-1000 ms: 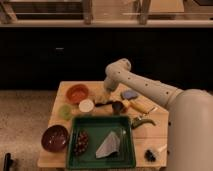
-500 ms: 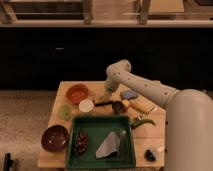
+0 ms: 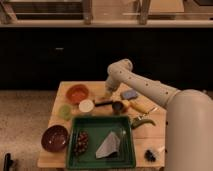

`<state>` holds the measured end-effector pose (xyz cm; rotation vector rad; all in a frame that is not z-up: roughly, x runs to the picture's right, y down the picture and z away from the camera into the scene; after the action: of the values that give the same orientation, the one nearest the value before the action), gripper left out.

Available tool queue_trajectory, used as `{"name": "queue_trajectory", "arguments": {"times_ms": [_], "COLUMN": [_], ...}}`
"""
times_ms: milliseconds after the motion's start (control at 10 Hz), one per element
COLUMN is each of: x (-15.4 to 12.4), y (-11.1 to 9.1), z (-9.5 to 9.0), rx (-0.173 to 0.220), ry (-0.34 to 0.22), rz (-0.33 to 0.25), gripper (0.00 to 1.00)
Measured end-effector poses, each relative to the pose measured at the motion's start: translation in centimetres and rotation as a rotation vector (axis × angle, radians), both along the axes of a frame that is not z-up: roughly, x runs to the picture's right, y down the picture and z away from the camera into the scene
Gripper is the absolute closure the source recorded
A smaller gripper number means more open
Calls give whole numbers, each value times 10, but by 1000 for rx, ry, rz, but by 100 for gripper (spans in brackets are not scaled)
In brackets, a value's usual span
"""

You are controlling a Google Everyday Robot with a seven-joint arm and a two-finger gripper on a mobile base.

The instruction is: Place eraser in plastic cup

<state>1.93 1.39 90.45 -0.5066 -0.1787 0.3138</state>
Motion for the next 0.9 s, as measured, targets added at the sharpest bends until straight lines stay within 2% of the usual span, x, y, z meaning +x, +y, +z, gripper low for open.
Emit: {"name": "queue_trajectory", "arguments": {"times_ms": [100,200,300,600,900], "x": [-4,-3,-3,-2,-5], "y": [-3,-3,-2,3,8], "z": [-1,-2,-1,2,4], "rx": [3,3,2,-1,-3], "ry": [-9,-10,-10,-20,-83], "rz": [-12,-17,-20,-48,-123], "gripper": [84,89,89,65,34]}}
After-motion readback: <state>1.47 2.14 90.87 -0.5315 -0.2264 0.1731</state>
